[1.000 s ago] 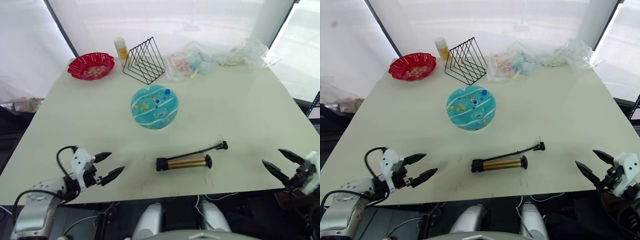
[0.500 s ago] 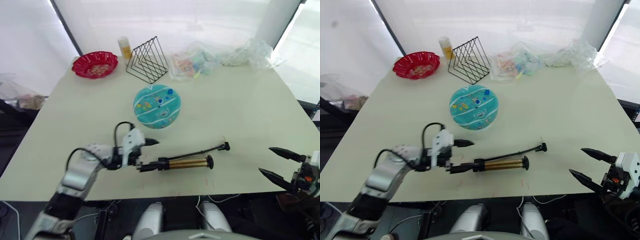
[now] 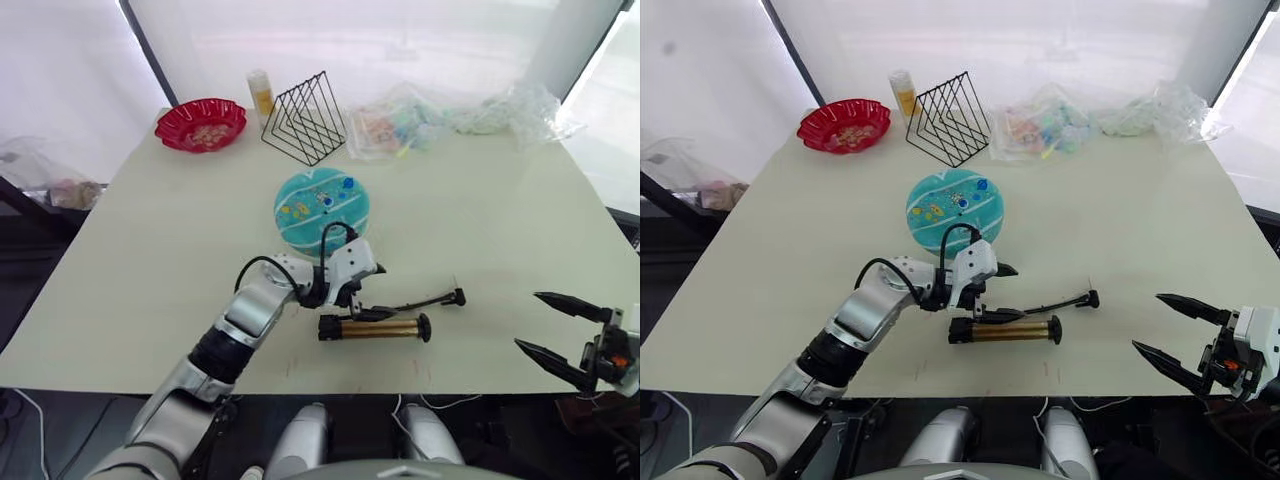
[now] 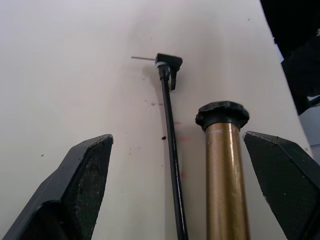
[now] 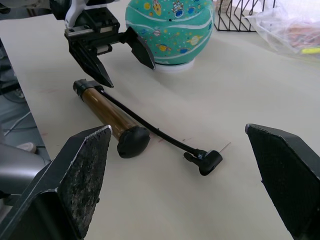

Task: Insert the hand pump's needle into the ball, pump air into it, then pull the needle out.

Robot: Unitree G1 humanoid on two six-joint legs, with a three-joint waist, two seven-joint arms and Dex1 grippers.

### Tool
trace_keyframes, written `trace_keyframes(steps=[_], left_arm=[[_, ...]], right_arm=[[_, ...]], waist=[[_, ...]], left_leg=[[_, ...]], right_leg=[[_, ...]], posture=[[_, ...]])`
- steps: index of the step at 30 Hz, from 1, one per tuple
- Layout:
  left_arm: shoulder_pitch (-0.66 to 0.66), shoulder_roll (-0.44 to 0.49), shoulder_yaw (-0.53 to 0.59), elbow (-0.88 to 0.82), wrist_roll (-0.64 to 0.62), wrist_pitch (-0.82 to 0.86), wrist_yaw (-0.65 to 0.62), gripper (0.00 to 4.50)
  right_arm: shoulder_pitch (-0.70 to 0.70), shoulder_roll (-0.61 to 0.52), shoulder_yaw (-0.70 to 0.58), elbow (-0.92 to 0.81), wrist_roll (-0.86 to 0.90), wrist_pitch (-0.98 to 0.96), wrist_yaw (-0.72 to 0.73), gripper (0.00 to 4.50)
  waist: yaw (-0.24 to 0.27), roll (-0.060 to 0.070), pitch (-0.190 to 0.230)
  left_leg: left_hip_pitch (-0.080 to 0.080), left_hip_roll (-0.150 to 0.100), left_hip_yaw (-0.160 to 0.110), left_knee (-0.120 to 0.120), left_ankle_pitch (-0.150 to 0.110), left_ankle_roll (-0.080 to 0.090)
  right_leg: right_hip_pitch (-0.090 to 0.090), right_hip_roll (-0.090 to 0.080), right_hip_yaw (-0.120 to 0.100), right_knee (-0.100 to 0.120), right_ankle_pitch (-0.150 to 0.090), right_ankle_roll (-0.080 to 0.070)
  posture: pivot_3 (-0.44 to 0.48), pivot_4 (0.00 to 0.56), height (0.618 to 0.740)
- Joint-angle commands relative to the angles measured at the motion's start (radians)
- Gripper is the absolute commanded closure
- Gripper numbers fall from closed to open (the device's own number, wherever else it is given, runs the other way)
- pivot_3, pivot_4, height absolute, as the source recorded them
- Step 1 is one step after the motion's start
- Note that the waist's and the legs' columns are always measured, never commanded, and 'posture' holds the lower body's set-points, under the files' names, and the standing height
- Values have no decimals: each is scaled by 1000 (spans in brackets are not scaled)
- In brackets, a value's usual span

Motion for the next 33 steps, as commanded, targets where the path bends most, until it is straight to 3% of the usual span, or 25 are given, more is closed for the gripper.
trace_keyframes(steps=[1,6,10,24,33], left_arm=[[-35,-39,-21,25,24,-13,15,55],[-155,-153,-74,236,114,-77,68,55],[-196,-225,-93,351,145,-125,69,1257],[-272,-348,-146,547,235,-184,24,1257],[-306,-429,-161,719,318,-232,91,1257]], right_arm=[[9,2,-45,-23,13,-26,-3,0],[9,9,-54,0,-8,-55,-12,0],[11,13,-48,-3,-9,-58,-16,0],[30,10,-53,-10,-15,-66,-25,0],[35,3,-51,-11,-29,-69,-29,0]], waist=[[3,1,-1],[12,2,-1],[1,2,-1],[-25,1,0],[-21,1,0]], left_leg=[[-1,0,-3,-1,1,-1],[-9,-4,-13,1,6,-10],[-10,-11,-14,1,7,-11],[-6,-16,-7,2,7,-9],[-6,-16,-2,2,6,-7]], right_leg=[[1,0,-1,1,-3,-1],[0,0,-2,13,-14,0],[1,-2,0,16,-18,2],[0,-8,12,18,-17,8],[0,-9,14,18,-17,10]], posture=[[0,150,740],[0,150,740],[0,150,740],[0,150,740],[0,150,740]])
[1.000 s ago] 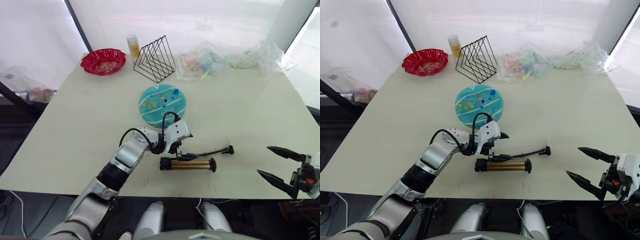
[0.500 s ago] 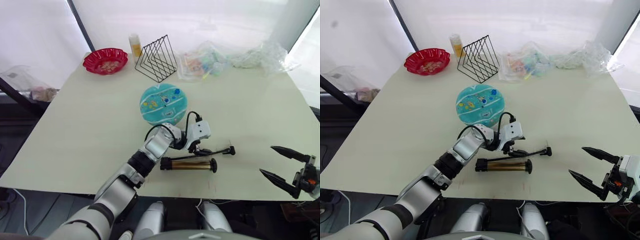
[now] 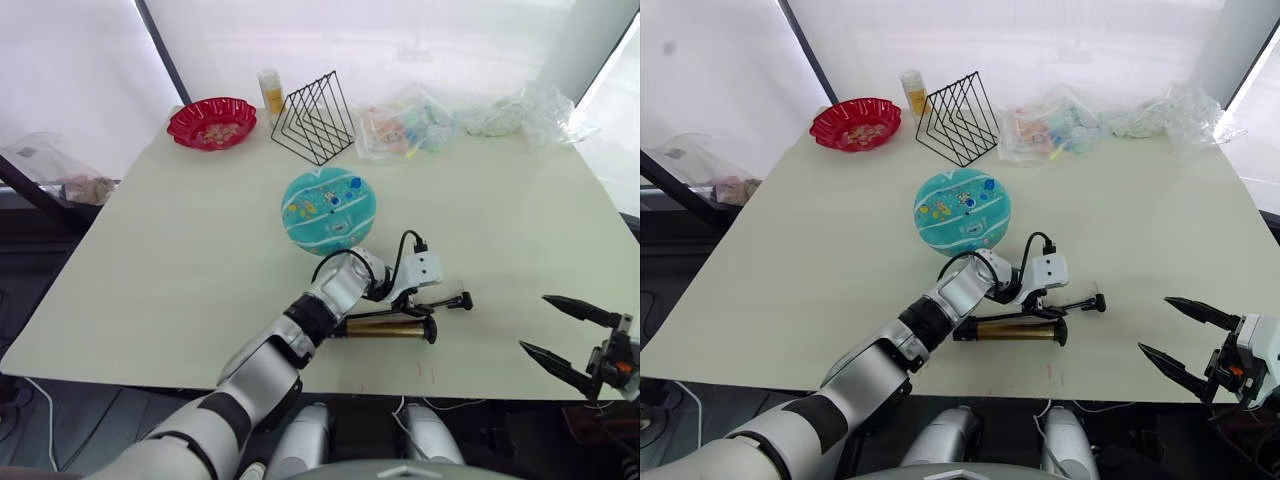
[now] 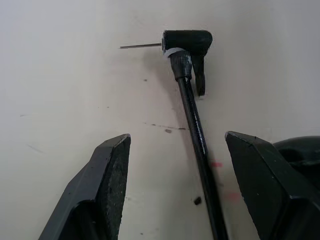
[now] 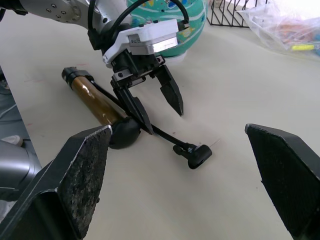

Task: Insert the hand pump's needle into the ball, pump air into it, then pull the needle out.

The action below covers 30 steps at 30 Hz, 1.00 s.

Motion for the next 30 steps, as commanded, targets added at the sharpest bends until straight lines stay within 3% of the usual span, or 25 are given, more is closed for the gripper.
trace_keyframes(steps=[1,9,12,18,19,23,27,30], left_arm=[[-3,-41,-24,85,45,-34,29,1257],[5,-57,-23,177,85,-79,24,1257],[12,-55,-20,175,87,-84,20,1921],[33,-47,6,114,69,-86,7,4298],[35,-47,7,108,69,-87,5,4449],[71,-35,51,31,38,-64,6,4449],[194,27,106,-212,-26,-83,-11,4449],[247,38,126,-314,-68,-48,-12,4449]], right_arm=[[5,-7,-32,-24,7,-15,-4,0],[8,-8,-35,-23,2,-17,-9,0],[5,-7,-31,-22,-1,-18,-12,0],[-7,3,-9,-27,-5,-6,-35,0],[-8,4,-7,-27,-5,-4,-37,0],[-39,19,19,-47,-3,45,-104,0],[-100,73,72,-129,45,205,-282,0],[-120,90,82,-177,98,284,-335,0]], waist=[[1,0,0],[6,-1,0],[6,-1,0],[3,-1,0],[2,-1,0],[-3,0,0],[-7,1,-1],[1,2,-1]], left_leg=[[0,0,0,0,0,0],[1,0,1,0,0,0],[1,0,1,0,0,0],[1,0,1,0,0,0],[1,0,1,0,0,0],[1,0,0,0,0,0],[3,2,0,-1,0,0],[1,2,1,-1,0,0]], right_leg=[[0,0,0,0,0,0],[1,0,0,0,0,0],[1,0,0,0,0,0],[1,0,1,0,0,1],[1,0,1,0,0,1],[1,0,1,0,0,0],[-1,1,4,2,0,0],[-3,0,5,3,0,0]], posture=[[0,150,740],[0,150,740],[0,150,740],[0,150,740],[0,150,740],[0,150,740],[0,150,740],[0,150,740]])
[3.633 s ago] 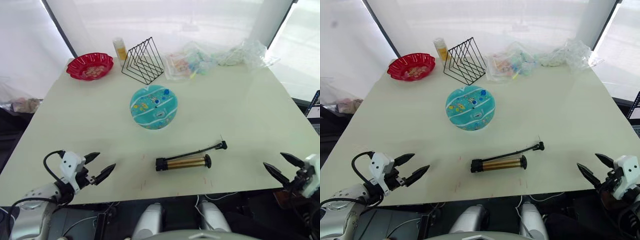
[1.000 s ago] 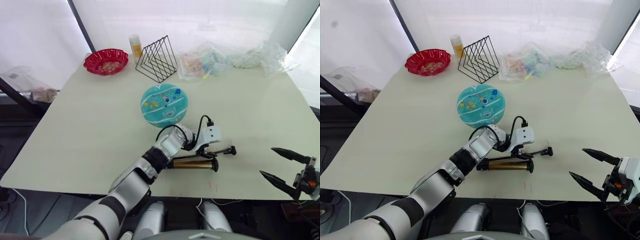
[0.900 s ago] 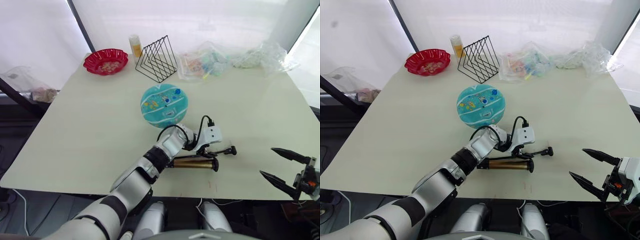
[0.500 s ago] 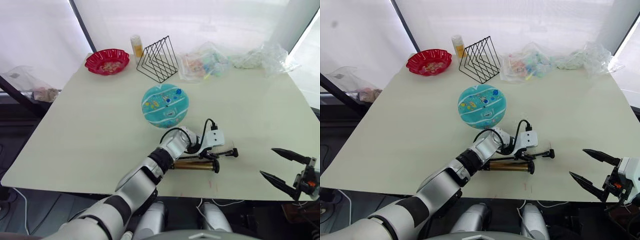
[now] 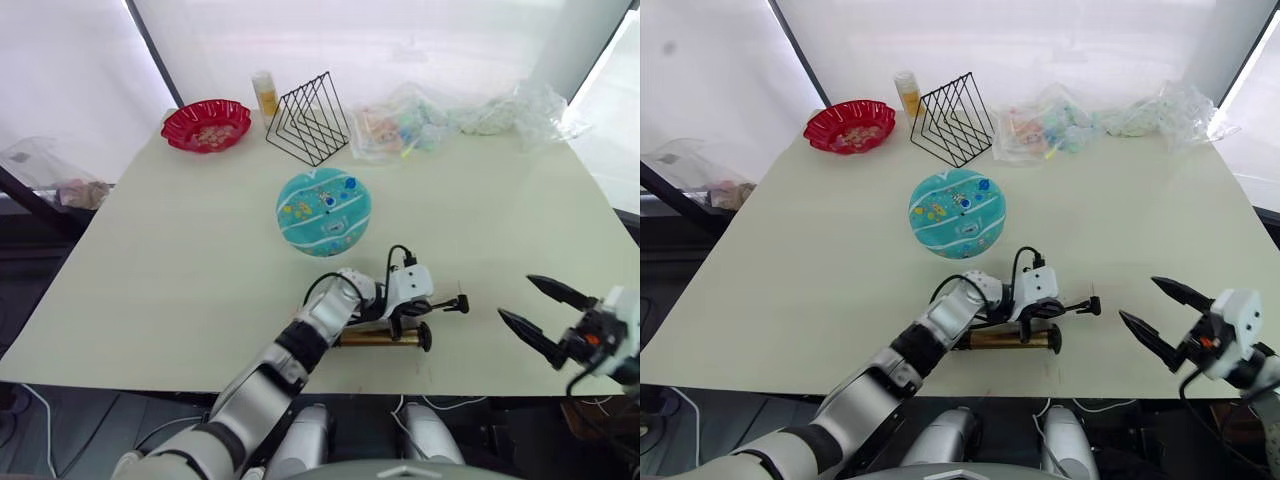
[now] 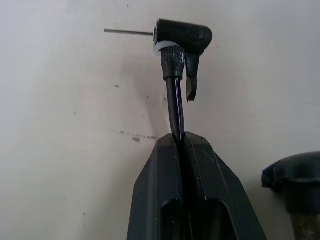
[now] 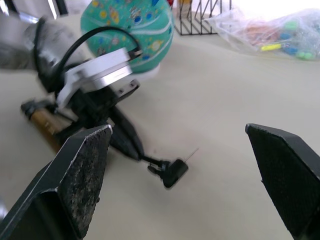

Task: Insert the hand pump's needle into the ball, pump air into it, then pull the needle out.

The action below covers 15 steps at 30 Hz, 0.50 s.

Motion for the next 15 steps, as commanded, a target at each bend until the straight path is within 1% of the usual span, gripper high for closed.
trace_keyframes(steps=[1,5,9,12,15], left_arm=[[32,4,37,-150,-59,33,-8,4449],[129,42,94,-296,-129,-10,4,4449],[157,62,106,-321,-129,-44,39,4449],[191,64,139,-363,-144,-65,89,4449],[211,61,168,-395,-141,-60,152,4449]], right_arm=[[-26,15,-6,-88,79,88,-80,0],[-108,83,42,-168,205,293,-309,0],[-123,82,48,-203,250,378,-375,0],[-163,87,71,-211,326,503,-492,0],[-194,85,75,-206,335,547,-545,0]], waist=[[8,0,0],[2,0,0],[11,0,0],[2,0,0],[3,0,0]], left_leg=[[-1,0,0,0,0,0],[-1,-1,0,0,0,0],[-3,-1,0,0,0,0],[-2,-1,1,0,0,0],[-2,-1,1,0,0,0]], right_leg=[[0,0,0,0,0,0],[0,-1,0,-2,0,1],[-2,-1,1,-1,1,1],[-2,-1,1,-1,1,1],[-3,-1,2,-1,1,1]], posture=[[0,150,740],[0,150,740],[0,150,740],[0,150,740],[0,150,740]])
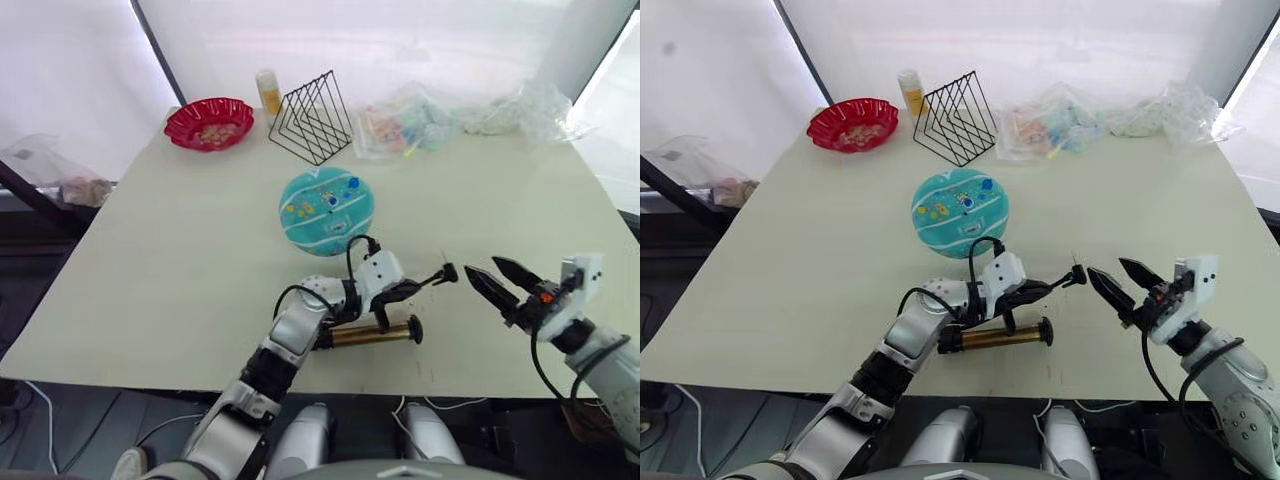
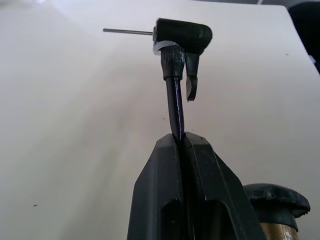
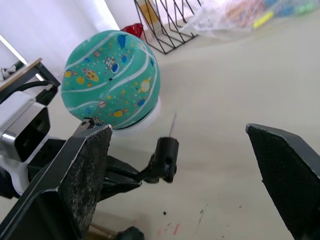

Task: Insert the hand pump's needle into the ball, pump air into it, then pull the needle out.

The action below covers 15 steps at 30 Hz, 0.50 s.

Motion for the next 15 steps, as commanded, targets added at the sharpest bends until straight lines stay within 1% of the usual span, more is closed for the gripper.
trace_keyframes(steps=[1,5,9,11,15], left_arm=[[12,-9,38,-79,-23,-13,67,4449],[30,3,42,-122,-34,2,85,4449],[33,19,33,-124,-36,-5,84,4449],[26,22,35,-117,-40,-4,81,4449],[17,28,31,-110,-45,-9,75,4449]], right_arm=[[-33,14,-16,-32,60,52,-79,0],[-45,47,16,-68,161,143,-175,0],[-72,60,33,-67,185,178,-239,0],[-105,81,41,-53,223,195,-282,0],[-160,102,55,-24,231,205,-316,0]], waist=[[0,0,0],[0,0,0],[-2,0,0],[-3,0,0],[-4,0,0]], left_leg=[[0,0,0,0,0,0],[0,0,0,0,0,0],[0,0,1,0,0,0],[0,0,0,0,0,0],[0,0,1,0,0,0]], right_leg=[[0,0,0,0,0,0],[0,0,0,0,0,0],[0,0,0,0,0,0],[0,0,0,1,0,0],[0,1,0,1,0,0]], posture=[[0,150,740],[0,150,740],[0,150,740],[0,150,740],[0,150,740]])
